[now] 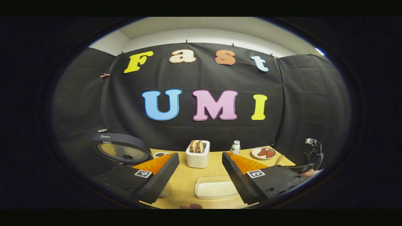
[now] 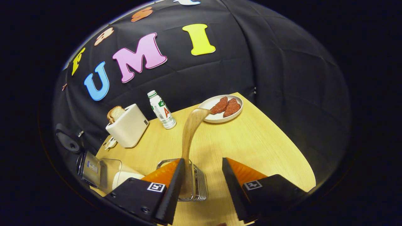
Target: Close the left gripper, press the button to open the rice cooker; take a wooden spoon from the chopstick holder with the right hand, scoop a spoonful of rice and pour it into the rice cooker, then put the wooden spoon back into the chopstick holder.
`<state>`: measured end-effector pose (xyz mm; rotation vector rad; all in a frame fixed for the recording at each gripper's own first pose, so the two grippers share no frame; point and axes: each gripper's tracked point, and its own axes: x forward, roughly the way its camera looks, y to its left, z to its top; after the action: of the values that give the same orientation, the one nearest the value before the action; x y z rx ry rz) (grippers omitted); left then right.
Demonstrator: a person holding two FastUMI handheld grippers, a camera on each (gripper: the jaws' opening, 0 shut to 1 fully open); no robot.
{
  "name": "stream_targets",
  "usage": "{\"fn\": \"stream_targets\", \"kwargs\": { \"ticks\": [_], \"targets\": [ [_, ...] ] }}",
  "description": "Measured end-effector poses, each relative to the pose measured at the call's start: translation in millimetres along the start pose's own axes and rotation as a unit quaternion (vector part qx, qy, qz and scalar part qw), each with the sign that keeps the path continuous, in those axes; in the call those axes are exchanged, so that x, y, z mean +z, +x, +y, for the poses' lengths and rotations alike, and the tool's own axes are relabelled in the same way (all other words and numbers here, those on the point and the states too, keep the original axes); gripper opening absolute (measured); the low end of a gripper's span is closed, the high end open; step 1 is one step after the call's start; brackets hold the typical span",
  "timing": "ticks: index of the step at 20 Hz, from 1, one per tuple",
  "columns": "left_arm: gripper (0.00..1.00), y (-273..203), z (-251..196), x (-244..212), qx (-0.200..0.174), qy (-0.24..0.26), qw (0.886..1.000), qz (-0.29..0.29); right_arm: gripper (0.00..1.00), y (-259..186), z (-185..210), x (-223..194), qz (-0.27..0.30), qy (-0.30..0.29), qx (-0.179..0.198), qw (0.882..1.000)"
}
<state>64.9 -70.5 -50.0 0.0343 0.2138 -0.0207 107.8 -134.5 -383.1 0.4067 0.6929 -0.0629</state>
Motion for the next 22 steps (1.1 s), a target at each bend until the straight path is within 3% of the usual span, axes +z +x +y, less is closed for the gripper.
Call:
{"fn": "stream_targets", "kwargs": {
  "ticks": [1, 2, 3, 6, 8, 14, 22],
  "targets": [
    [0.98, 1.0, -0.6, 0.5, 0.001, 0.002, 1.000, 0.001, 0.77, 1.0, 0.9, 2.4, -0.001, 0.003, 0.001, 1.000],
    [0.90, 0.6, -0.6, 1.4, 0.002, 0.004, 1.000, 0.000, 0.58, 0.3, 4.2, 4.5, -0.007, 0.005, 0.009, 1.000],
    [0.94, 0.4, 0.1, 3.3, 0.005, 0.005, 1.000, -0.003, 0.57, 0.1, 7.6, 8.6, -0.011, 0.009, 0.017, 1.000],
    [0.90, -3.7, 3.2, 2.6, 0.011, 0.002, 1.000, -0.006, 0.57, 0.8, 6.9, 8.7, -0.003, 0.013, 0.018, 1.000],
    [0.94, -9.9, 9.0, 3.2, 0.021, 0.003, 1.000, -0.010, 0.25, 8.8, 3.4, 2.4, 0.007, 0.018, 0.011, 1.000],
    [0.98, -19.0, 24.1, -5.4, 0.040, -0.006, 0.999, -0.010, 0.29, 3.9, 16.3, 19.3, 0.015, 0.063, 0.051, 0.997],
    [0.94, -16.1, 43.4, -12.8, 0.065, -0.016, 0.998, -0.002, 0.29, 32.7, 28.5, 8.9, 0.043, 0.014, 0.040, 0.998]
  ]
}}
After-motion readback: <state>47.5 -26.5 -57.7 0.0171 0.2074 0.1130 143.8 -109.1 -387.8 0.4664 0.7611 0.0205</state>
